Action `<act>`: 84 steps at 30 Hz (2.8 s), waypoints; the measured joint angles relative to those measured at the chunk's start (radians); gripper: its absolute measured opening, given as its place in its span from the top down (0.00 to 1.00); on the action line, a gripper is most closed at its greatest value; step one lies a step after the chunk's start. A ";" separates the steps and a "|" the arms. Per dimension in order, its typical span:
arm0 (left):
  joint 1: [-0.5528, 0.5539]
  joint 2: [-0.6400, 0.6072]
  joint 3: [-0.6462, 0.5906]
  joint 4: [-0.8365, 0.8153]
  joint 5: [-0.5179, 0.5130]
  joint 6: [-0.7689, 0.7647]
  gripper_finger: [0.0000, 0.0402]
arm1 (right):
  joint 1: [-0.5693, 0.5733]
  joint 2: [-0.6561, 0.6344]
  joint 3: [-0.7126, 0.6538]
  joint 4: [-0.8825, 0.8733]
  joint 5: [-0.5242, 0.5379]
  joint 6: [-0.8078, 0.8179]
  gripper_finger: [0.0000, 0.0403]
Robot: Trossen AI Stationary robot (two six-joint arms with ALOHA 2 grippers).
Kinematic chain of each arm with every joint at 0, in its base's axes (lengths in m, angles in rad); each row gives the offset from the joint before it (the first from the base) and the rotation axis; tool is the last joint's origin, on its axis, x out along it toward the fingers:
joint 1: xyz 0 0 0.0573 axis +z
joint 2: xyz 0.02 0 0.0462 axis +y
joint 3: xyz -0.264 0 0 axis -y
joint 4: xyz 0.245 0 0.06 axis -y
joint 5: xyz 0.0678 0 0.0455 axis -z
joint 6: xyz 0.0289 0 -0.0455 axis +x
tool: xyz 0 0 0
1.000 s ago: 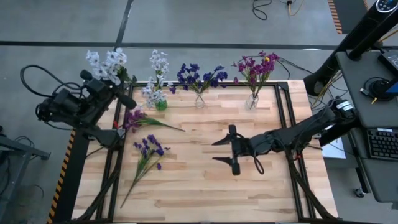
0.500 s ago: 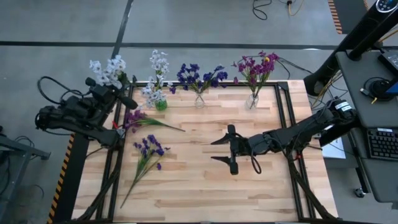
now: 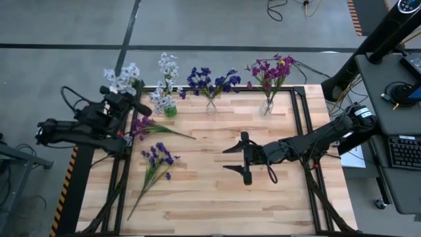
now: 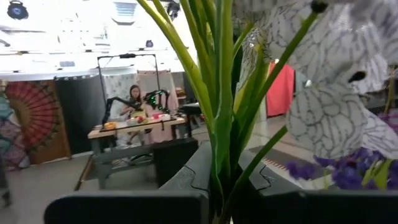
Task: Sort flowers into vase by color
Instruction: Put the white flowers into the green vase
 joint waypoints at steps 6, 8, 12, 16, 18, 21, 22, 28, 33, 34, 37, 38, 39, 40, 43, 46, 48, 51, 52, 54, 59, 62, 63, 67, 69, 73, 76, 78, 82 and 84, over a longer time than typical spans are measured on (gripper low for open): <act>0.039 0.009 0.039 -0.127 0.066 -0.099 0.99 | 0.000 0.000 0.000 0.007 0.000 0.000 0.37; 0.066 0.012 0.061 -0.181 0.038 -0.117 0.99 | 0.000 0.000 0.000 0.013 0.000 0.000 0.37; 0.132 0.006 0.096 -0.272 0.096 -0.173 0.99 | 0.000 0.000 0.000 0.012 0.000 0.011 0.37; 0.218 0.018 0.135 -0.388 0.200 -0.269 0.99 | -0.001 0.000 0.000 0.013 0.000 0.008 0.37; 0.271 0.032 0.148 -0.443 0.227 -0.303 0.99 | -0.004 0.000 0.000 0.013 0.000 0.011 0.37; 0.350 0.049 0.152 -0.498 0.283 -0.341 0.99 | -0.006 0.000 0.000 0.013 0.000 0.016 0.37; 0.373 0.053 0.150 -0.499 0.311 -0.354 0.99 | -0.006 0.000 0.000 0.012 0.000 0.017 0.37; 0.487 0.063 0.141 -0.500 0.438 -0.386 0.99 | -0.006 0.000 0.000 0.010 0.000 0.025 0.37; 0.564 0.065 0.131 -0.512 0.583 -0.439 0.99 | -0.006 0.000 0.000 0.004 0.000 0.025 0.37; 0.579 0.068 0.127 -0.517 0.602 -0.447 0.99 | -0.006 0.000 0.000 0.005 0.000 0.025 0.37; 0.615 0.082 0.110 -0.525 0.624 -0.455 0.99 | -0.006 0.000 0.000 0.004 0.000 0.025 0.37; 0.624 0.086 0.103 -0.525 0.637 -0.458 0.99 | -0.006 0.000 0.000 0.004 0.000 0.025 0.37; 0.634 0.090 0.096 -0.523 0.652 -0.459 0.99 | -0.006 0.000 0.000 0.004 0.000 0.025 0.37; 0.641 0.094 0.088 -0.523 0.665 -0.462 0.99 | -0.006 0.000 0.000 0.004 0.000 0.025 0.37; 0.661 0.104 0.062 -0.515 0.680 -0.465 0.99 | -0.006 0.000 0.000 0.004 0.000 0.024 0.37; 0.677 0.108 0.038 -0.492 0.680 -0.466 0.99 | -0.006 0.000 0.000 0.004 0.000 0.025 0.37; 0.686 0.107 0.028 -0.466 0.683 -0.468 0.99 | -0.006 0.000 0.000 0.004 0.000 0.025 0.37; 0.706 0.103 0.011 -0.440 0.735 -0.502 0.99 | -0.006 0.000 0.000 0.004 0.000 0.024 0.37; 0.714 0.103 0.003 -0.422 0.760 -0.517 0.99 | -0.006 0.000 0.000 0.004 0.000 0.024 0.37; 0.730 0.101 -0.013 -0.401 0.780 -0.541 0.99 | -0.006 0.000 0.000 0.004 0.000 0.025 0.37; 0.769 0.106 -0.049 -0.400 0.789 -0.607 0.99 | -0.006 0.000 0.000 0.004 0.000 0.025 0.37; 0.771 0.103 -0.070 -0.378 0.792 -0.632 0.99 | -0.006 0.000 0.000 0.004 0.000 0.025 0.37; 0.771 0.102 -0.079 -0.368 0.792 -0.639 0.99 | -0.006 0.000 0.000 0.004 0.000 0.025 0.37; 0.771 0.100 -0.099 -0.350 0.792 -0.667 0.99 | -0.006 0.000 0.000 0.004 0.000 0.024 0.37; 0.771 0.103 -0.105 -0.350 0.792 -0.674 0.99 | -0.006 0.000 0.000 0.004 0.000 0.024 0.37; 0.771 0.110 -0.109 -0.336 0.792 -0.694 0.99 | -0.006 0.000 0.000 0.004 0.000 0.024 0.37; 0.771 0.110 -0.110 -0.324 0.793 -0.694 0.99 | -0.006 0.000 0.000 0.004 0.000 0.024 0.37; 0.771 0.110 -0.110 -0.312 0.799 -0.694 0.99 | -0.006 0.000 0.000 0.004 0.000 0.024 0.37; 0.771 0.112 -0.110 -0.299 0.818 -0.695 0.99 | -0.006 0.005 0.000 0.004 0.001 0.024 0.37; 0.771 0.117 -0.115 -0.301 0.818 -0.695 0.99 | -0.006 0.009 0.000 0.007 0.001 0.024 0.37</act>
